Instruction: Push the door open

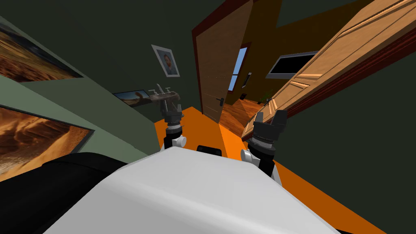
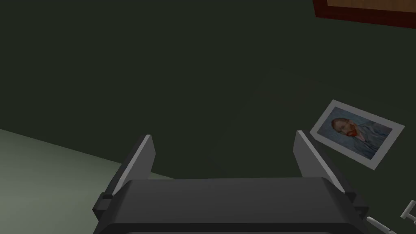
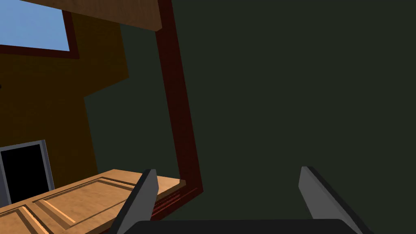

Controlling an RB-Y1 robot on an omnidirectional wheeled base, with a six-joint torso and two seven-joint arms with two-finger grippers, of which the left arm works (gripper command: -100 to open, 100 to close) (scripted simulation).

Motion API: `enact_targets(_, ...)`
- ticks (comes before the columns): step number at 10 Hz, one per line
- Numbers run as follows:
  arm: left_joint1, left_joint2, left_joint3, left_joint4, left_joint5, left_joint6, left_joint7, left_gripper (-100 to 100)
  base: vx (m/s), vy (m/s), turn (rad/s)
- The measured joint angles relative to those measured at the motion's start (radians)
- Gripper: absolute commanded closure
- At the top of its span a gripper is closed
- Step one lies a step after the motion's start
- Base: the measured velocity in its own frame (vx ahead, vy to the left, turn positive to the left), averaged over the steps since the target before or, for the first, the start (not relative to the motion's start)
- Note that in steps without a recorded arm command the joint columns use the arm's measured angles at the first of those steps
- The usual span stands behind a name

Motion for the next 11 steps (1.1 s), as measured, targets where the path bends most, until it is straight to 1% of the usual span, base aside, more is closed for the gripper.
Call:
enact_targets(2, -0.019, 0.011, -0.004, 0.040, -0.001, -0.004, 0.001, -100, 0.090, 0.010, -0.043)
enact_targets(5, -0.070, 0.032, -0.004, 0.118, 0.001, 0.007, 0.005, -100, 0.105, 0.012, -0.045)
enact_targets(7, -0.101, 0.041, -0.005, 0.154, 0.001, 0.020, 0.006, -100, 0.075, 0.017, -0.040)
enact_targets(10, -0.144, 0.056, -0.007, 0.232, 0.001, 0.020, 0.009, -100, 0.072, 0.012, -0.045)
enact_targets(11, -0.161, 0.060, -0.008, 0.253, 0.001, 0.026, 0.010, -100, 0.085, 0.014, -0.041)
